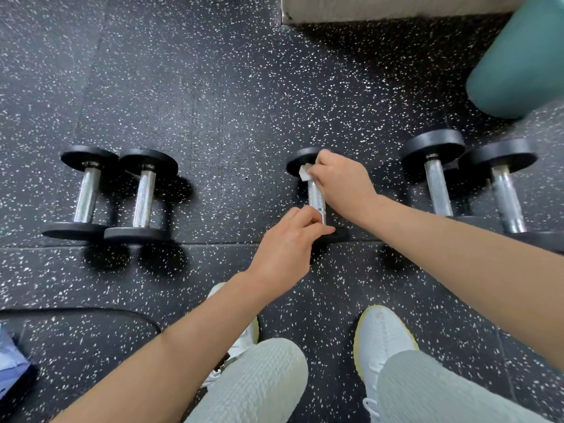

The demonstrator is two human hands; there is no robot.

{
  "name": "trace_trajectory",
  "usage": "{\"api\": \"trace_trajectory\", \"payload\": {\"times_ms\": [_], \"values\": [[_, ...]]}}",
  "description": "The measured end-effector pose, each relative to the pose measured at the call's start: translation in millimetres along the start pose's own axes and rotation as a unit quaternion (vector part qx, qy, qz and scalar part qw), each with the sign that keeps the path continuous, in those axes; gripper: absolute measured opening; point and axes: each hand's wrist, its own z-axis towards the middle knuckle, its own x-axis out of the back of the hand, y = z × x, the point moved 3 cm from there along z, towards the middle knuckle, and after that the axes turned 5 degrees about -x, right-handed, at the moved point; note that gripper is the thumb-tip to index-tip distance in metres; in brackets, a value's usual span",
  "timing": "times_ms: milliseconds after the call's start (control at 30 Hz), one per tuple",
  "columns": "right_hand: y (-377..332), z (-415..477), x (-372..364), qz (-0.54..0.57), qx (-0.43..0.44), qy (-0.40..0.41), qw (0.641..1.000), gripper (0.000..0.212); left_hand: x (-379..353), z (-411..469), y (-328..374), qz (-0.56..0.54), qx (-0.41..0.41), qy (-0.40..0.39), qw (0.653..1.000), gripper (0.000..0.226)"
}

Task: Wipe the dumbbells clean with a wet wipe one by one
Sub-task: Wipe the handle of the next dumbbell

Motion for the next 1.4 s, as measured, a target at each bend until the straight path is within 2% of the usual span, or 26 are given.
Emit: {"api": "trace_trajectory", "payload": {"times_ms": [100, 267, 433, 567, 767, 867, 1000, 1233, 1300, 1400], "values": [[-2.4, -16.7, -2.3, -0.013, 0.007, -0.017, 1.0, 0.015, -1.7, -0.6, -0.3, -0.002, -0.008, 0.001, 1.0, 0.045], [2.0, -30.2, -4.2, -0.046, 0.065, -0.062, 0.995, 0.014, -4.9, -1.6, -6.8, -0.008, -0.011, 0.01, 1.0, 0.047], [6.0, -5.7, -6.2, -0.017, 0.019, -0.008, 1.0, 0.014, -6.1, 3.7, -0.4, -0.011, -0.017, 0.005, 1.0, 0.047], [9.2, -18.4, -3.0, 0.025, 0.001, 0.015, 1.0, 0.009, -8.2, 3.0, 0.8, -0.012, -0.025, 0.001, 1.0, 0.045], [13.5, -32.4, 8.7, 0.071, 0.044, -0.081, 0.993, 0.019, -5.1, 0.6, 5.3, -0.005, -0.028, -0.002, 1.0, 0.047], [16.4, -11.3, 9.2, 0.094, 0.002, -0.071, 0.993, 0.019, -4.0, 3.8, 5.1, 0.002, -0.023, -0.007, 1.0, 0.046], [20.5, -10.8, 7.9, 0.178, -0.077, -0.056, 0.979, 0.018, -0.5, 3.0, 4.5, 0.002, -0.015, -0.005, 1.0, 0.041], [14.5, -42.5, 19.6, 0.186, 0.024, -0.177, 0.966, 0.012, 1.3, -1.6, -1.7, -0.009, -0.006, -0.013, 1.0, 0.053], [16.3, -32.1, 20.6, 0.169, 0.025, -0.164, 0.972, 0.012, 0.3, 1.7, 0.5, -0.009, -0.013, -0.013, 1.0, 0.054], [18.4, -16.5, 20.5, 0.175, -0.02, -0.126, 0.976, 0.016, -3.7, 4.4, 4.0, -0.01, -0.022, -0.013, 1.0, 0.053]]}}
